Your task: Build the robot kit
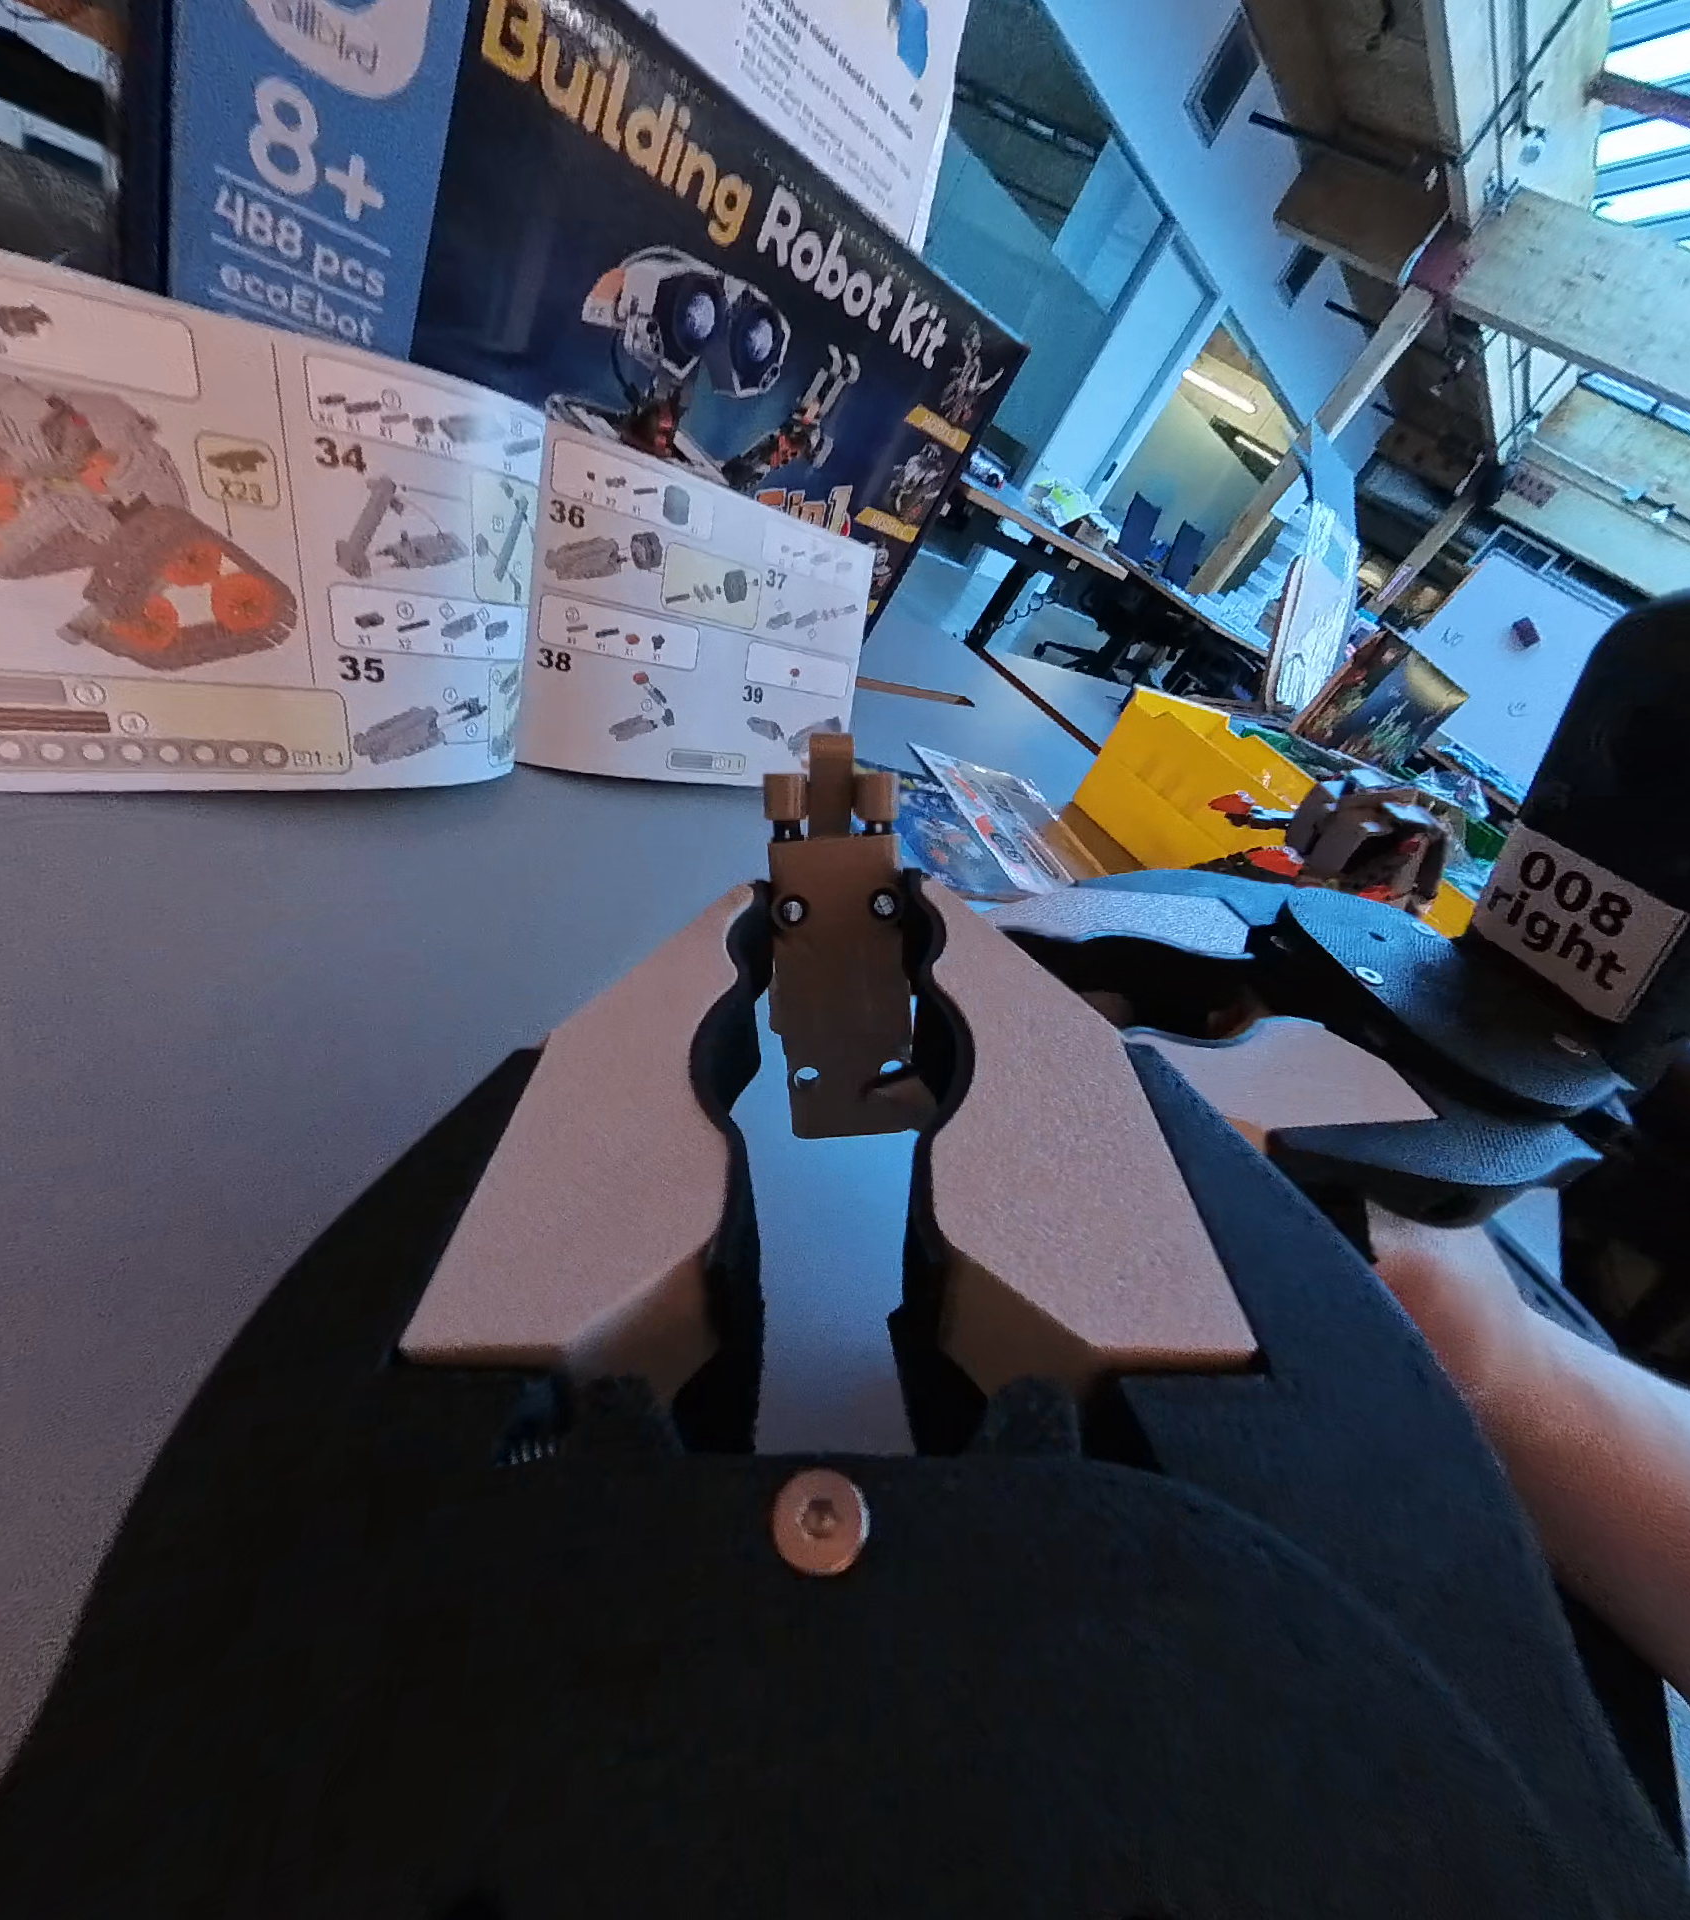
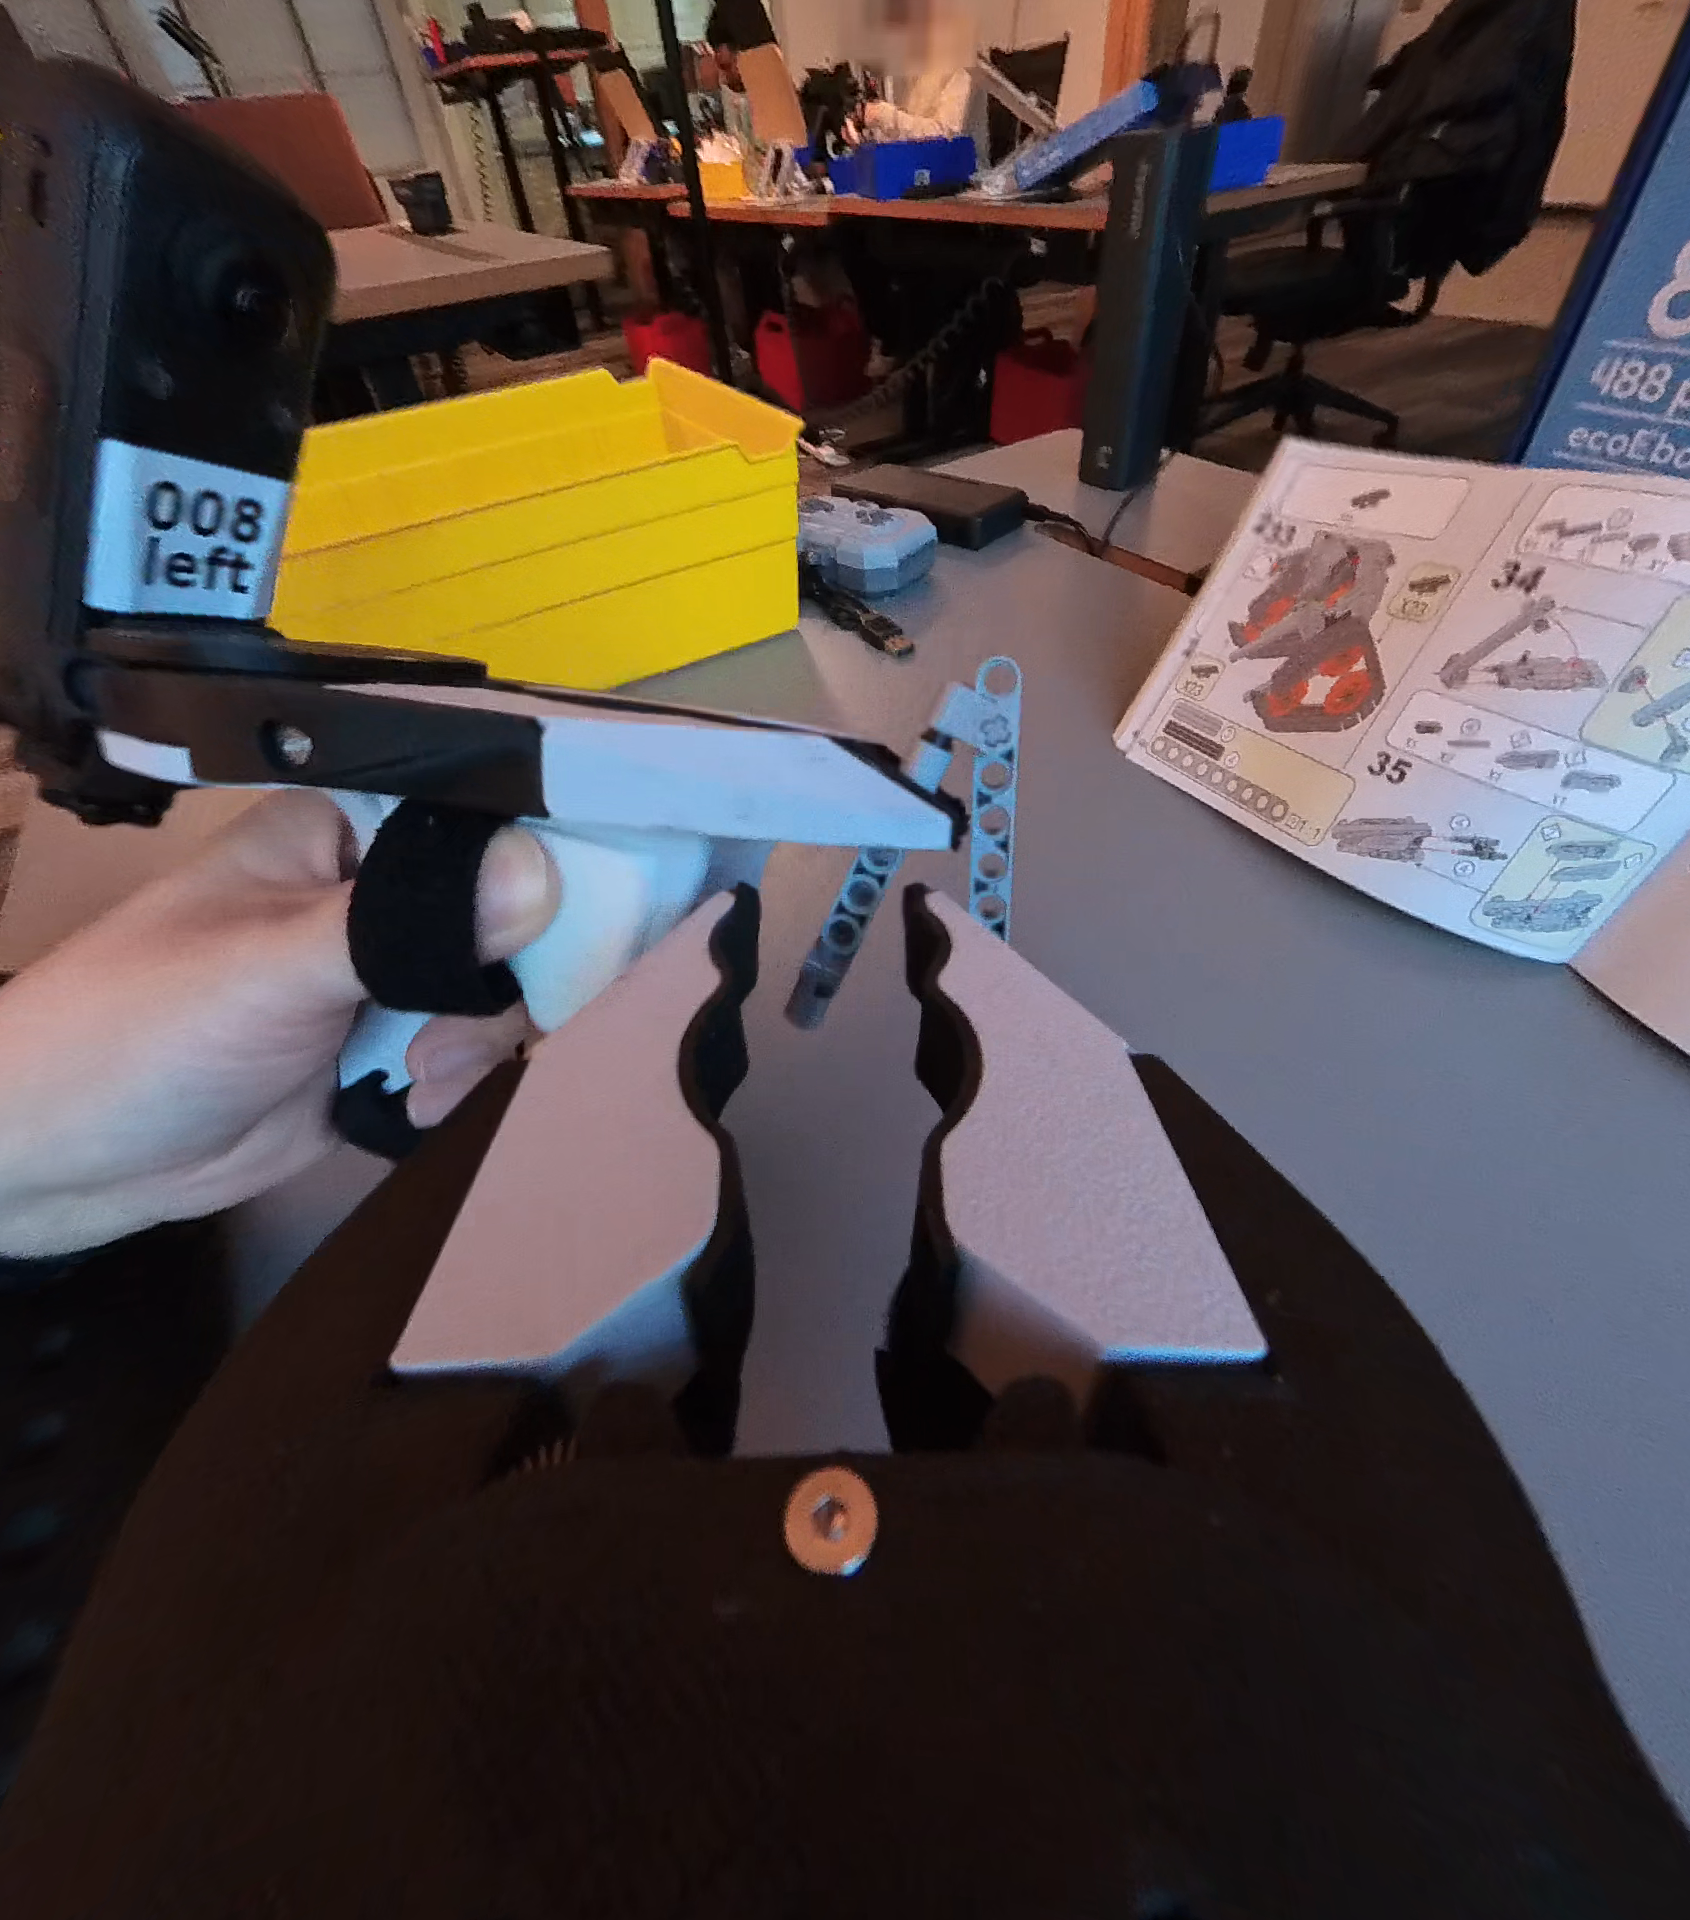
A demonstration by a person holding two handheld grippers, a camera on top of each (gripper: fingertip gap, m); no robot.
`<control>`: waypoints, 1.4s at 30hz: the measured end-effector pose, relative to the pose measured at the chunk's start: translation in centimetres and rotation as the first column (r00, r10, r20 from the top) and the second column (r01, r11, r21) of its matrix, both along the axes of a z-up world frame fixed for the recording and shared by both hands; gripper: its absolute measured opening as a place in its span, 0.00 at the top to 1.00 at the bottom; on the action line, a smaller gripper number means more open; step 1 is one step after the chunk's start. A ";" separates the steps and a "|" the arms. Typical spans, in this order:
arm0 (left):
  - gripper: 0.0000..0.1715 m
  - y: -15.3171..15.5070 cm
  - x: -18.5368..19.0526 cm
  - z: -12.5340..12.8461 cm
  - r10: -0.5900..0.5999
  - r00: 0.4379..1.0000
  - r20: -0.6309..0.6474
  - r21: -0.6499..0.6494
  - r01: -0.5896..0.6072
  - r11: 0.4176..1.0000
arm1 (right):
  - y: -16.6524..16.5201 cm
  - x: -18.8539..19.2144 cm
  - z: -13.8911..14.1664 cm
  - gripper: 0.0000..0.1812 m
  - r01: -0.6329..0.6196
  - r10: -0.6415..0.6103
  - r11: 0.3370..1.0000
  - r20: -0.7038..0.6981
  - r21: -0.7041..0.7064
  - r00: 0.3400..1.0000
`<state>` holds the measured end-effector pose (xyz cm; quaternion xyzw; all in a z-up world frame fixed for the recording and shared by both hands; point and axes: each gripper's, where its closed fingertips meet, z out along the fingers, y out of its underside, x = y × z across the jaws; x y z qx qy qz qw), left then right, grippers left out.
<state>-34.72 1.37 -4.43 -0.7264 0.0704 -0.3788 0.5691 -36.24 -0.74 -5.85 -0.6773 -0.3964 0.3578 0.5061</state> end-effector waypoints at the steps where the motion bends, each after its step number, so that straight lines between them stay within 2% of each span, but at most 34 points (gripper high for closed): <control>1: 0.87 0.1 0.2 -0.3 0.002 1.000 -0.009 -0.006 -0.002 1.000 | 0.3 -0.1 -0.5 0.87 0.025 -0.024 1.000 0.018 -0.013 1.000; 3: 0.87 0.2 0.5 -0.6 0.009 0.999 -0.037 -0.006 -0.010 1.000 | 1.1 0.1 -0.8 0.94 0.074 -0.073 0.997 0.022 -0.039 0.997; 5: 0.85 0.1 0.9 -0.1 -0.024 1.000 -0.021 0.025 0.024 0.999 | 1.5 0.8 -0.7 0.96 0.071 -0.072 0.992 -0.007 -0.104 0.997; 7: 0.72 -1.0 2.3 1.3 -0.195 0.980 0.048 0.068 0.191 0.979 | 1.3 1.9 0.3 0.97 -0.007 -0.021 0.975 -0.123 -0.222 0.992; 8: 0.65 -1.7 2.7 1.6 -0.279 0.960 0.030 0.083 0.276 0.958 | 1.2 2.7 0.6 0.96 -0.053 -0.003 0.955 -0.189 -0.290 0.982; 10: 0.52 -2.5 2.5 0.8 -0.348 0.920 -0.182 0.120 0.372 0.920 | 0.5 4.0 1.2 0.96 -0.192 0.056 0.888 -0.316 -0.417 0.947; 12: 0.41 -2.8 2.2 -0.3 -0.278 0.844 -0.458 0.202 0.404 0.892 | -0.6 4.7 1.5 0.96 -0.338 0.118 0.789 -0.413 -0.514 0.903; 13: 0.40 -3.1 2.3 -0.6 -0.229 0.795 -0.562 0.250 0.427 0.869 | -1.2 4.9 1.7 0.97 -0.403 0.147 0.736 -0.452 -0.545 0.880; 14: 0.44 -3.6 2.8 -0.9 -0.187 0.742 -0.644 0.285 0.459 0.841 | -1.4 5.2 2.0 0.96 -0.438 0.156 0.707 -0.482 -0.556 0.862; 15: 0.47 -4.0 3.4 -1.3 -0.155 0.696 -0.701 0.300 0.485 0.822 | -1.8 5.3 2.1 0.97 -0.472 0.182 0.677 -0.493 -0.565 0.851; 16: 0.44 -4.1 4.0 -1.6 -0.141 0.662 -0.736 0.297 0.503 0.811 | -2.2 5.5 2.0 0.96 -0.486 0.203 0.660 -0.487 -0.573 0.849; 19: 0.42 -3.8 5.5 -1.4 -0.122 0.625 -0.771 0.297 0.522 0.799 | -2.3 5.7 1.3 0.96 -0.476 0.226 0.655 -0.449 -0.586 0.864; 24: 0.53 -3.4 6.6 -0.7 -0.043 0.522 -0.852 0.334 0.605 0.723 | -2.5 5.9 0.6 0.96 -0.465 0.254 0.644 -0.404 -0.608 0.879; 27: 0.58 -3.1 7.3 -1.3 -0.040 0.447 -0.894 0.296 0.653 0.697 | -2.1 6.1 0.1 0.96 -0.441 0.248 0.651 -0.376 -0.618 0.893; 29: 0.58 -2.8 7.7 -1.0 -0.031 0.437 -0.899 0.298 0.664 0.686 | -1.7 6.6 0.5 0.96 -0.441 0.246 0.661 -0.381 -0.607 0.892; 31: 0.57 -2.4 8.4 -0.1 -0.026 0.443 -0.896 0.315 0.676 0.667 | -1.3 7.2 1.6 0.97 -0.429 0.245 0.694 -0.371 -0.578 0.896; 34: 0.54 -1.3 9.5 2.3 -0.015 0.422 -0.907 0.315 0.699 0.642 | -0.4 8.2 4.1 0.97 -0.377 0.226 0.769 -0.332 -0.516 0.916; 38: 0.57 -0.9 11.5 7.8 0.079 0.425 -0.902 0.395 0.737 0.548 | 0.4 10.3 9.6 0.97 -0.343 0.210 0.842 -0.332 -0.417 0.920; 42: 0.58 0.1 12.8 12.1 0.205 0.429 -0.880 0.471 0.730 0.495 | 1.5 11.5 13.6 0.97 -0.278 0.193 0.895 -0.258 -0.349 0.947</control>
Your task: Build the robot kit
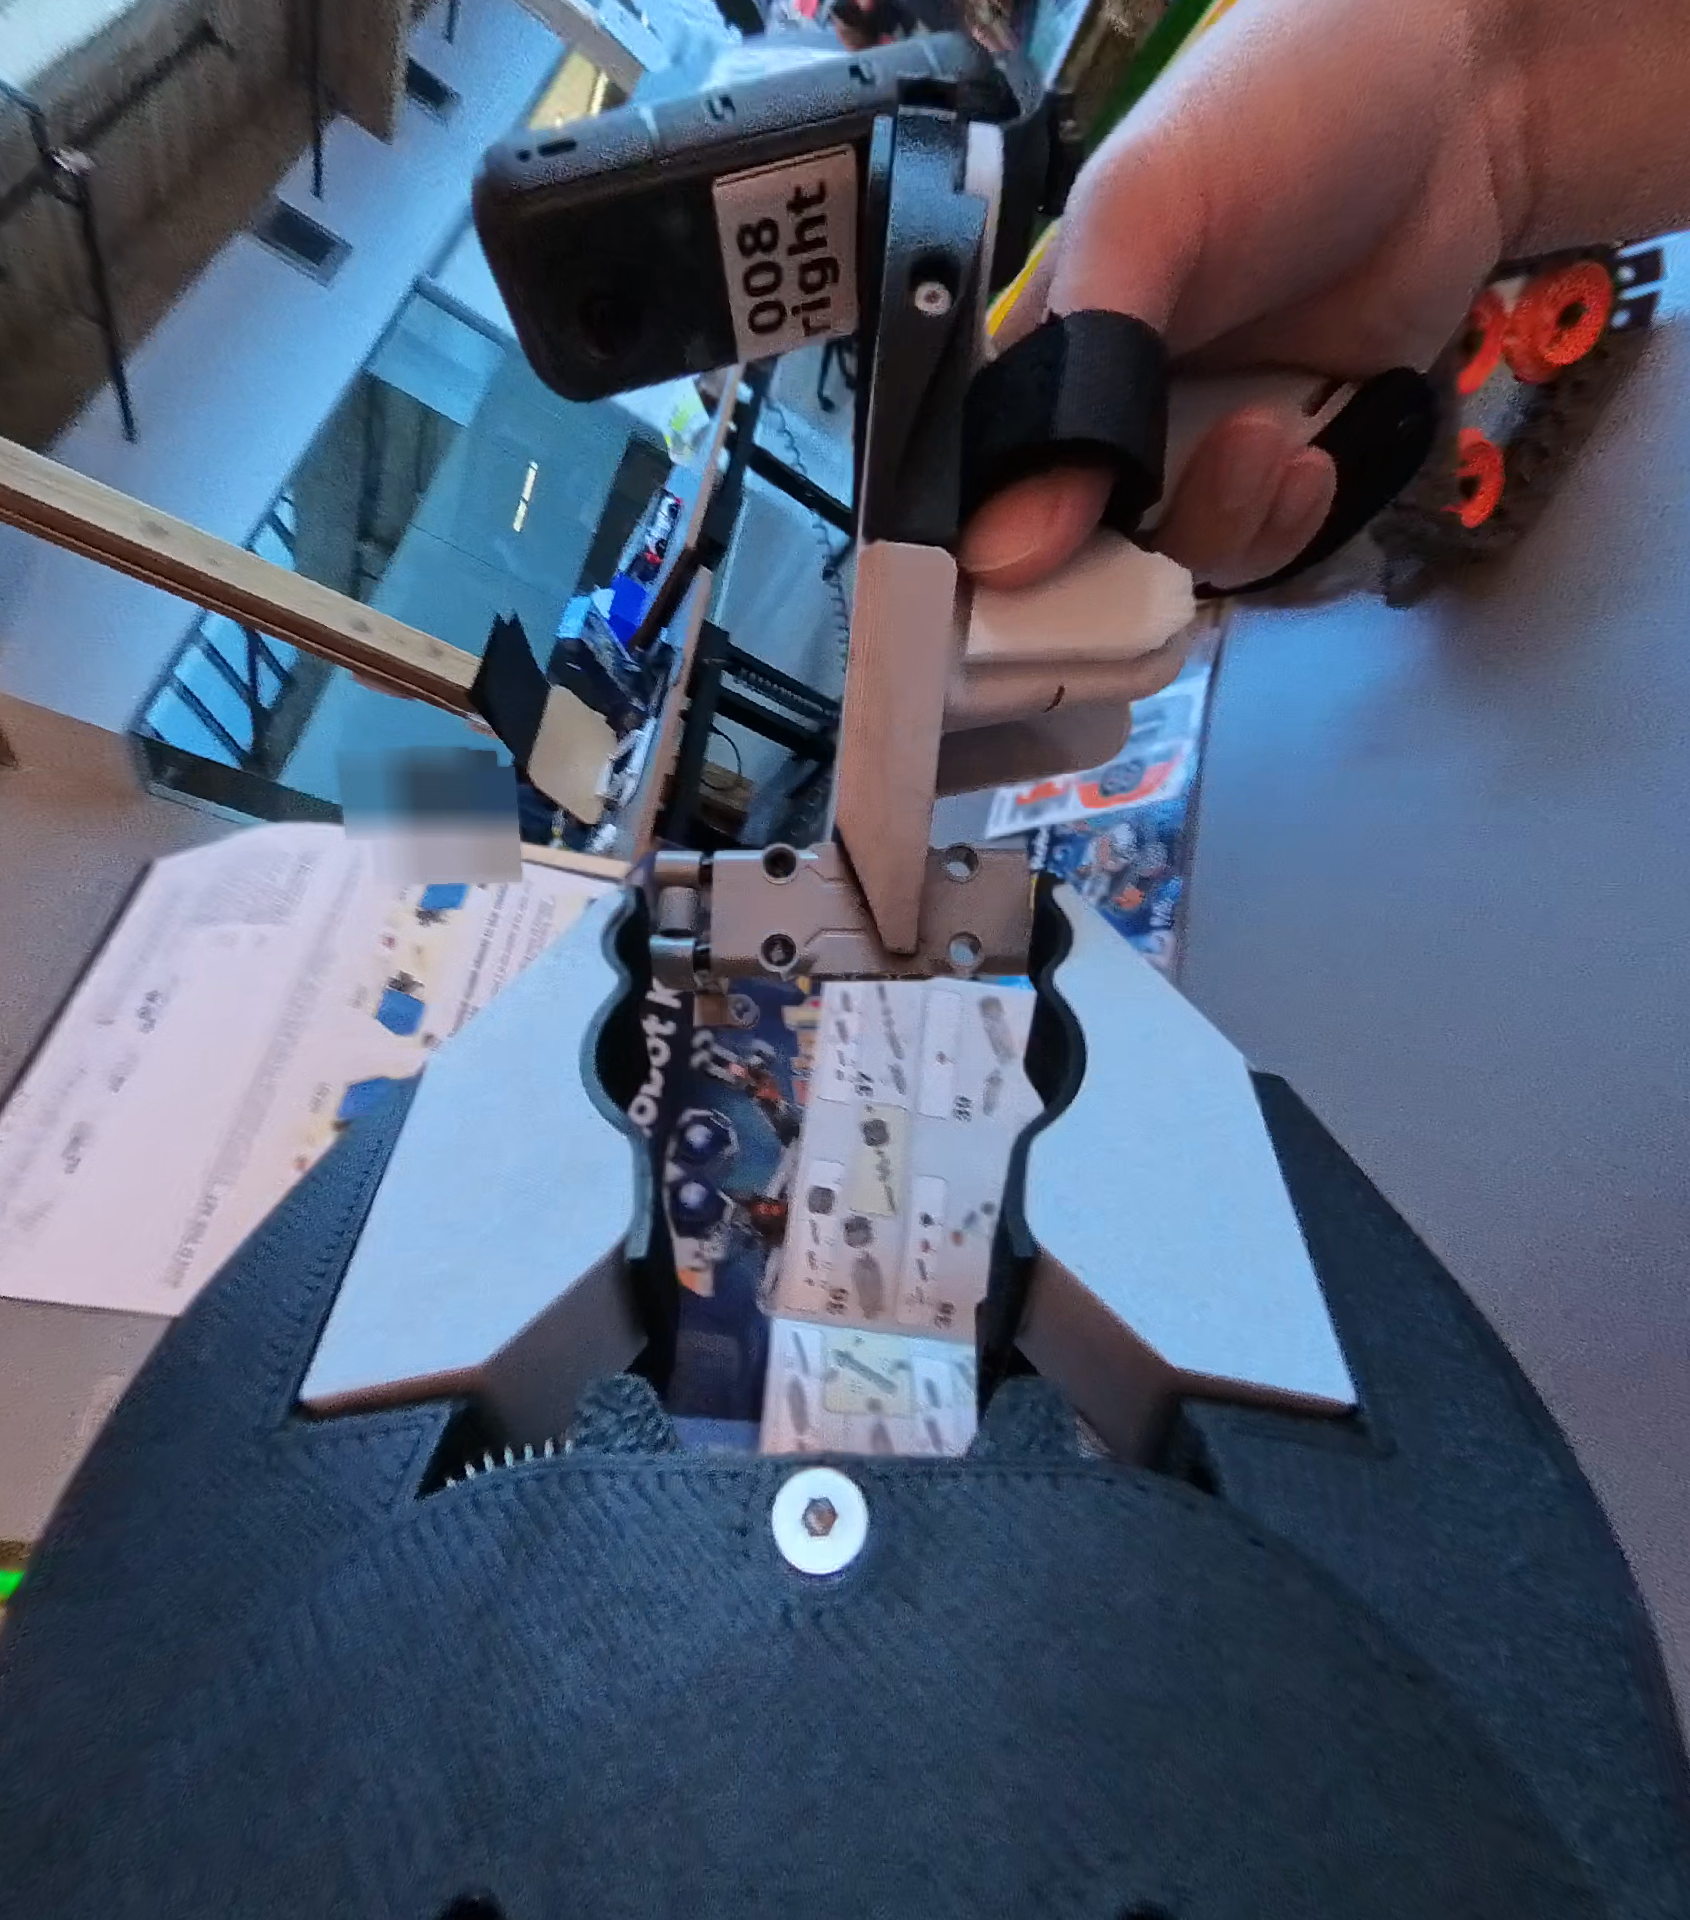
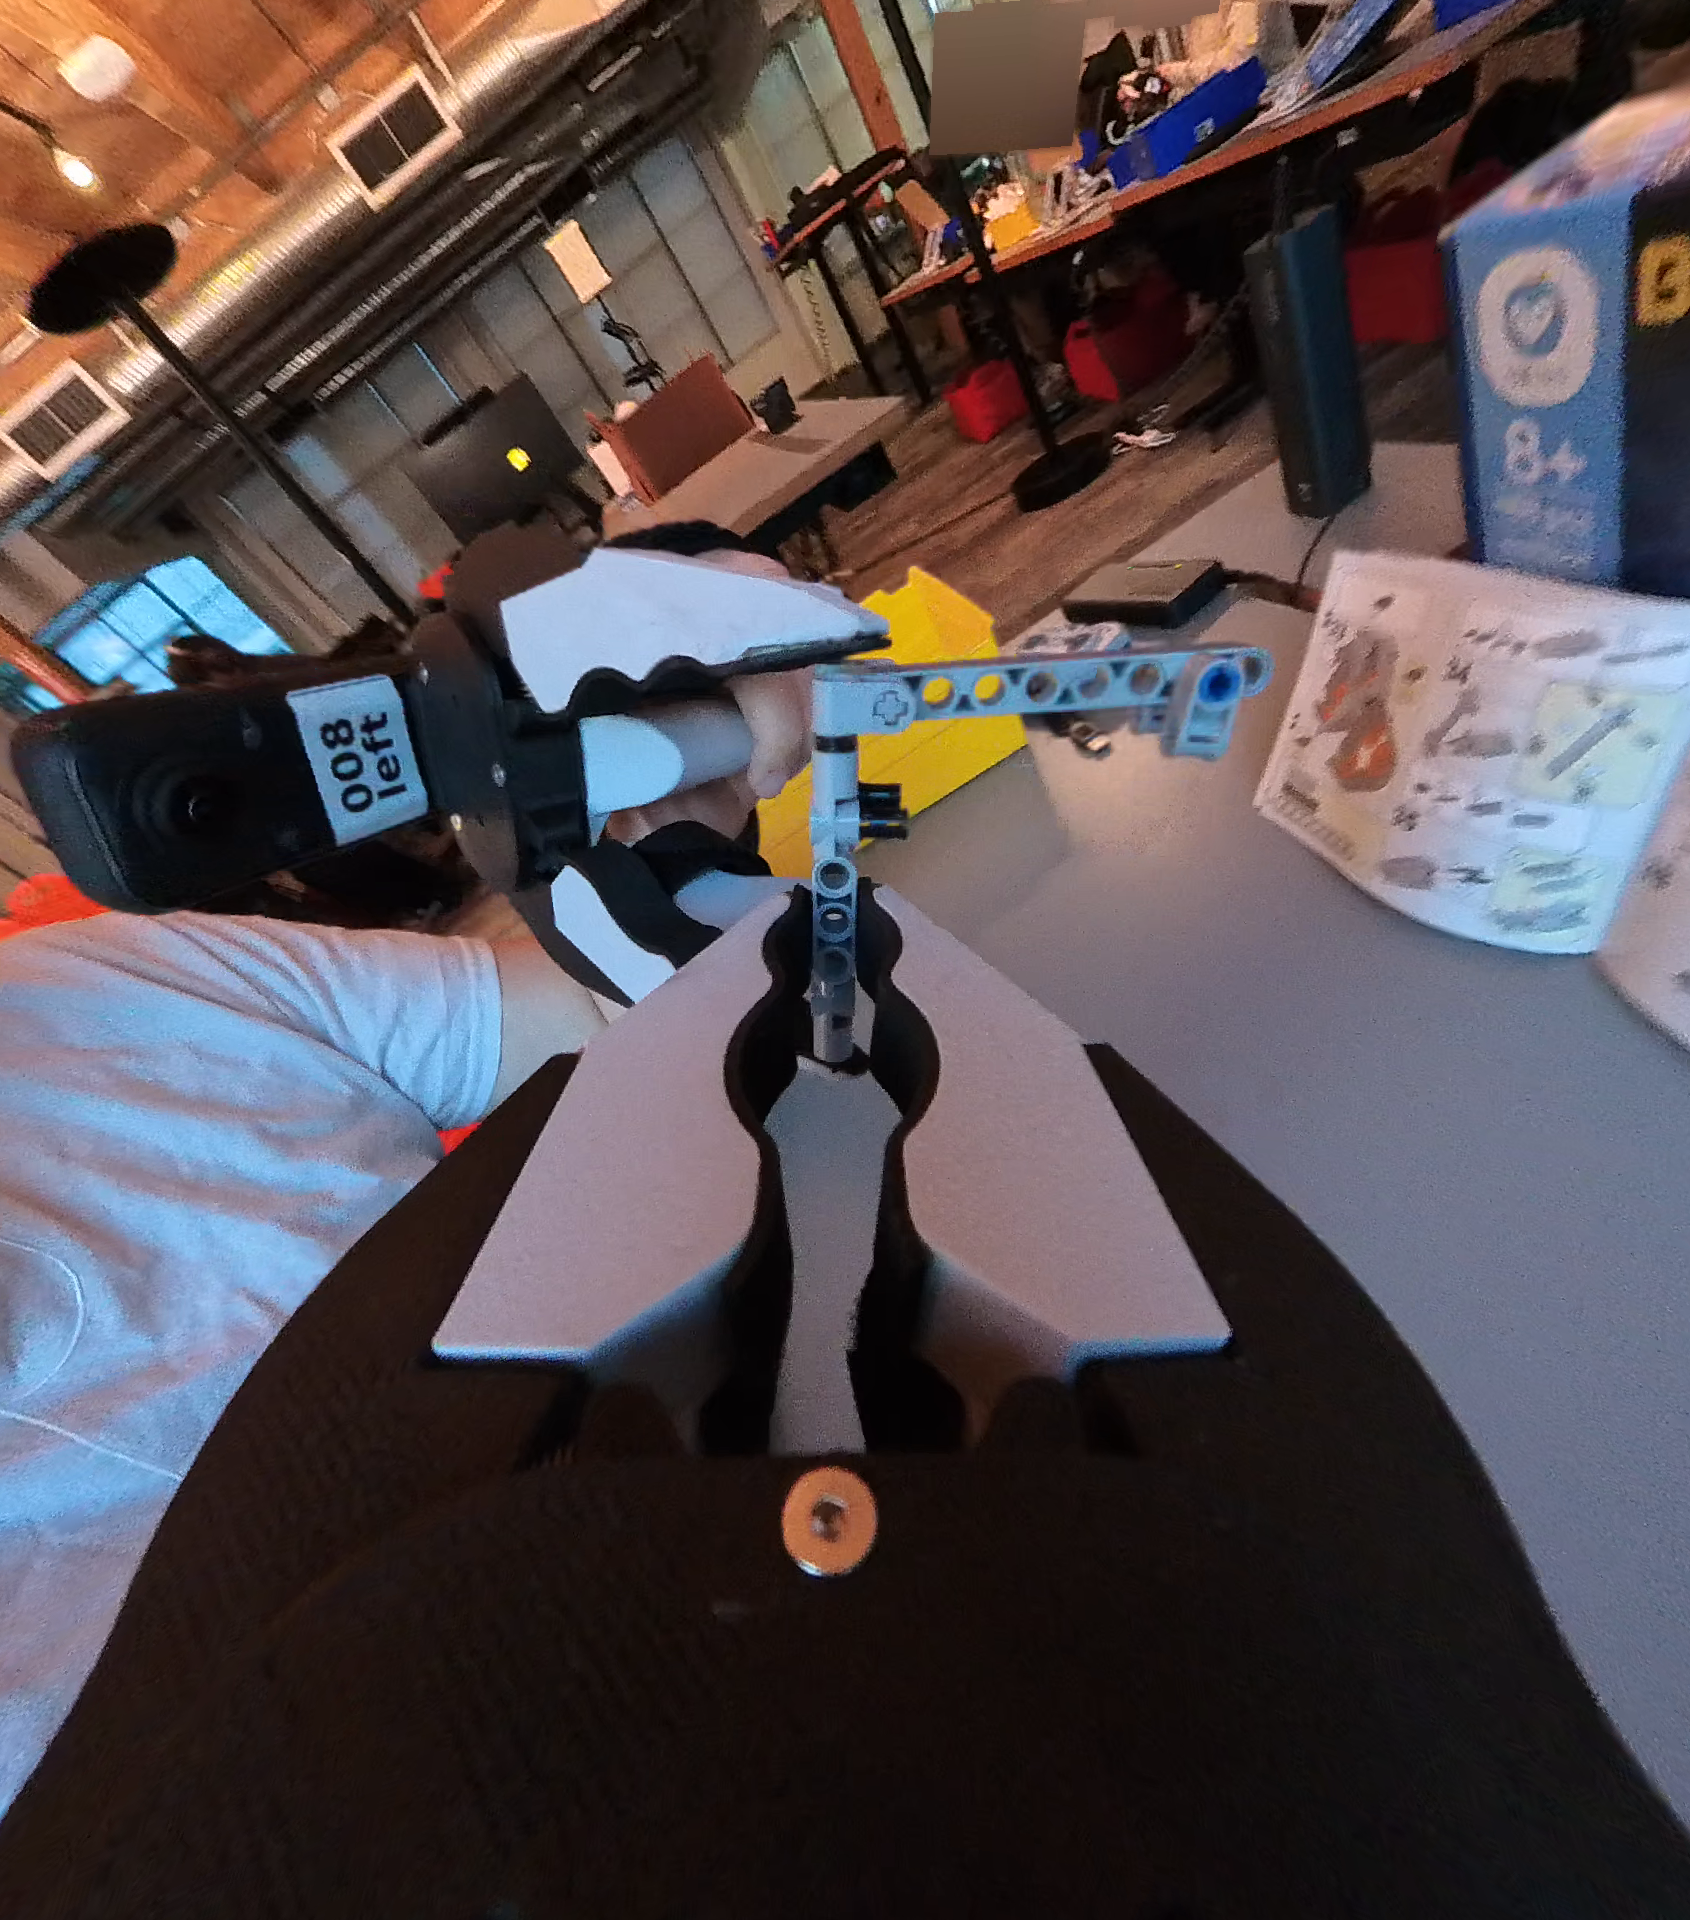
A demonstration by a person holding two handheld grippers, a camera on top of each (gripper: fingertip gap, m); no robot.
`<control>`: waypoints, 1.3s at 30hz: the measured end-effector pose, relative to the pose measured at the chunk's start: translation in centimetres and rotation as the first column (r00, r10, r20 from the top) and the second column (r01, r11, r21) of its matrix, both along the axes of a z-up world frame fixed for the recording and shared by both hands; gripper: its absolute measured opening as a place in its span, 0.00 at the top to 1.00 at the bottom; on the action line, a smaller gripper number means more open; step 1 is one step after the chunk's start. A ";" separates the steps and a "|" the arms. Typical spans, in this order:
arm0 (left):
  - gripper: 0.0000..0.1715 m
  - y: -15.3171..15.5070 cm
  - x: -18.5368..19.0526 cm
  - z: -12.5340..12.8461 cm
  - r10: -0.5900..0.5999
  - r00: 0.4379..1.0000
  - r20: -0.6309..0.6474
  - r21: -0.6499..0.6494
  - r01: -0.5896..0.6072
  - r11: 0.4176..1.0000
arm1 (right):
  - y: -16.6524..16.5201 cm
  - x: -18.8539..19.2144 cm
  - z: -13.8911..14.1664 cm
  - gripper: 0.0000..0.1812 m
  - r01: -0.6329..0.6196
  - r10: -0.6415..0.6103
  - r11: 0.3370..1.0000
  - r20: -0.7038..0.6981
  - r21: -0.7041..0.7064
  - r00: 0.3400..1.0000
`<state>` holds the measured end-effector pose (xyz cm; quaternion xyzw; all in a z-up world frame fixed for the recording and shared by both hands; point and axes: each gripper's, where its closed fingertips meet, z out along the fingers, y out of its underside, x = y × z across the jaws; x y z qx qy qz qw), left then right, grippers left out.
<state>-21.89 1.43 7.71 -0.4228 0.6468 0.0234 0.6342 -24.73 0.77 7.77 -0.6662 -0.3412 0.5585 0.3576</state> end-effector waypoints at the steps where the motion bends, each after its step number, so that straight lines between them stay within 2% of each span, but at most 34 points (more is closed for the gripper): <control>1: 0.58 0.2 0.2 0.7 -0.006 1.000 0.008 0.014 0.006 1.000 | 0.3 0.2 0.6 0.96 0.009 -0.010 1.000 0.015 0.019 1.000; 6: 0.58 1.6 1.2 2.6 -0.047 0.998 0.038 -0.015 0.048 0.999 | 1.7 1.1 2.4 0.96 0.032 -0.033 0.998 0.014 0.062 0.999; 9: 0.58 2.1 1.1 3.6 -0.040 0.988 0.147 0.023 0.037 0.999 | 2.1 0.9 3.4 0.97 -0.002 0.005 0.998 -0.060 0.062 0.998; 11: 0.58 2.6 1.0 3.1 -0.037 0.991 0.132 0.032 0.033 0.999 | 2.6 0.8 2.6 0.96 -0.014 0.015 0.998 -0.014 0.068 1.000; 15: 0.58 2.9 0.2 2.9 0.012 0.996 0.089 0.093 -0.021 0.995 | 2.7 0.0 2.5 0.97 -0.048 0.050 0.997 -0.035 0.062 0.998; 19: 0.58 2.1 -0.6 3.8 -0.014 0.992 0.122 0.052 0.008 0.999 | 1.9 -0.8 3.5 0.96 -0.072 0.078 0.994 -0.078 0.080 0.994; 22: 0.58 2.0 -1.0 4.6 -0.005 0.987 0.159 0.068 -0.006 0.998 | 1.9 -1.0 4.3 0.97 -0.045 0.056 0.994 -0.114 0.098 0.992; 29: 0.59 1.8 -1.1 4.9 0.020 0.987 0.157 0.086 -0.034 0.996 | 1.8 -0.6 4.6 0.97 -0.014 0.026 0.992 -0.095 0.126 0.995; 31: 0.54 2.1 -1.5 5.0 0.053 0.986 0.156 0.095 -0.069 0.993 | 1.9 -0.4 4.6 0.97 -0.007 0.019 0.992 -0.092 0.126 0.996; 34: 0.53 2.0 -1.4 4.7 0.053 0.987 0.151 0.063 -0.063 0.996 | 1.8 -0.3 4.4 0.97 -0.018 0.029 0.993 -0.091 0.116 0.995; 39: 0.58 2.2 -1.0 3.9 0.060 0.992 0.109 0.068 -0.068 0.995 | 1.8 -0.5 3.9 0.97 -0.017 0.023 0.992 -0.053 0.122 0.998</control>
